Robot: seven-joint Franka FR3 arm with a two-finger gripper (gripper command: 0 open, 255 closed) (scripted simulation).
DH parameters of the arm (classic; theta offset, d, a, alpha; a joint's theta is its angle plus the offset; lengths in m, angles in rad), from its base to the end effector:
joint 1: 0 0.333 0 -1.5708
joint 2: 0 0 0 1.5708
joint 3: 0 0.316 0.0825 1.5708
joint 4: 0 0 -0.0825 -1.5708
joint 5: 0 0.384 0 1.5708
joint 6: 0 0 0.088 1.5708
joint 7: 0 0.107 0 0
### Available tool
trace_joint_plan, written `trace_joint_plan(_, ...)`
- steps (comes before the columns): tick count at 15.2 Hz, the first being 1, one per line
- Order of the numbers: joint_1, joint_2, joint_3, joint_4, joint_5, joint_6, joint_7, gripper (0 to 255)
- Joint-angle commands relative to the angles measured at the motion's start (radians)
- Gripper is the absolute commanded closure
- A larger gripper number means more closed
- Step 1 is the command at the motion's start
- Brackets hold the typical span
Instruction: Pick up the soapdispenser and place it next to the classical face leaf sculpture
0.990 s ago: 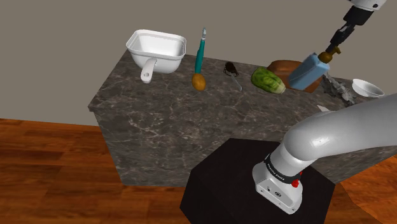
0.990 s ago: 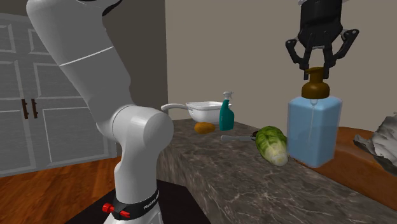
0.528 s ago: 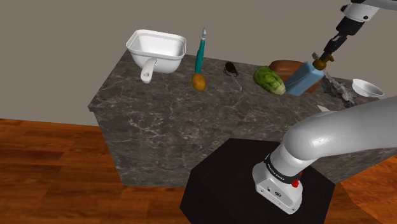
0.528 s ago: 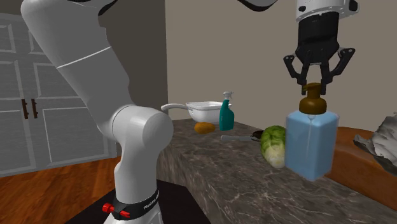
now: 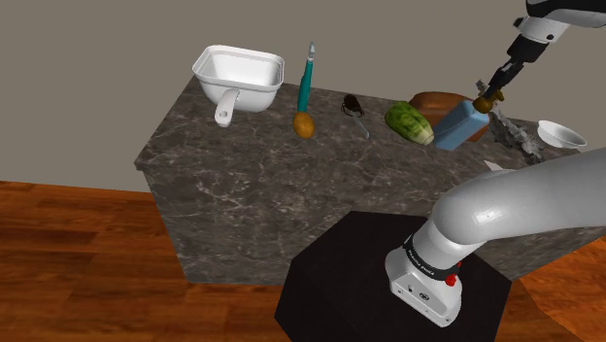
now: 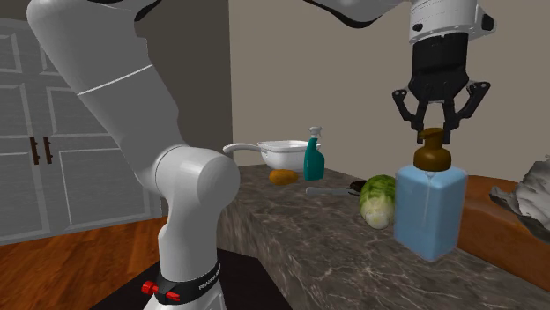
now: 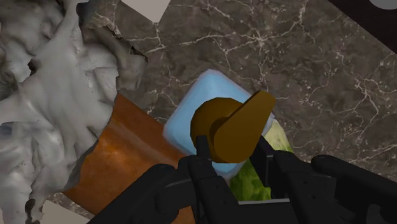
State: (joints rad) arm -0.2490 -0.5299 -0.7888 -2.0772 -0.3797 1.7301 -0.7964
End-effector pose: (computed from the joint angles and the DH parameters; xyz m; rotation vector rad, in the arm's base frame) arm 0.1467 -0.4338 0.5682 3.0889 -0.1934 0.0402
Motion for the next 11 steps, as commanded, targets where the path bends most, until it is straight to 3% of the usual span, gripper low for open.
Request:
trace_joint_plan(1, 0.0, 0.0, 0.0, 0.0, 0.0, 0.001, 0.0, 255)
trace_joint_plan(3, 0.0, 0.0, 0.0, 0.0, 0.0, 0.001, 0.0, 255)
trace_joint_plan(4, 0.0, 0.0, 0.0, 0.0, 0.0, 0.001, 0.0, 0)
trace_joint_plan(9, 0.0, 0.0, 0.0, 0.0, 0.0, 0.001, 0.0, 0)
trace_joint_plan(11, 0.005, 0.005, 0.017, 0.067, 0.012, -0.063, -0.006, 0)
